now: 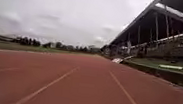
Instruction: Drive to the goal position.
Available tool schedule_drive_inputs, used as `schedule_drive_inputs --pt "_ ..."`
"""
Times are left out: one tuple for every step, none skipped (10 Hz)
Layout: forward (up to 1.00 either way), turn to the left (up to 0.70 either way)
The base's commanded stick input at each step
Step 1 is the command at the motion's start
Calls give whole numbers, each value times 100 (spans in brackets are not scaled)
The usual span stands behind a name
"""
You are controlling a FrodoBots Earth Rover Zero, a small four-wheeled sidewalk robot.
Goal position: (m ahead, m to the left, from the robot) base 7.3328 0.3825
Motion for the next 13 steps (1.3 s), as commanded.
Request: schedule_drive_inputs --pt "70 -10" --pt "70 -10" --pt "70 -10" --pt "70 -10" --pt "70 -10" --pt "70 -10" --pt "70 -10" --pt "70 -10" --pt "70 -10" --pt "70 -5" --pt "70 0" --pt "70 0" --pt "70 0"
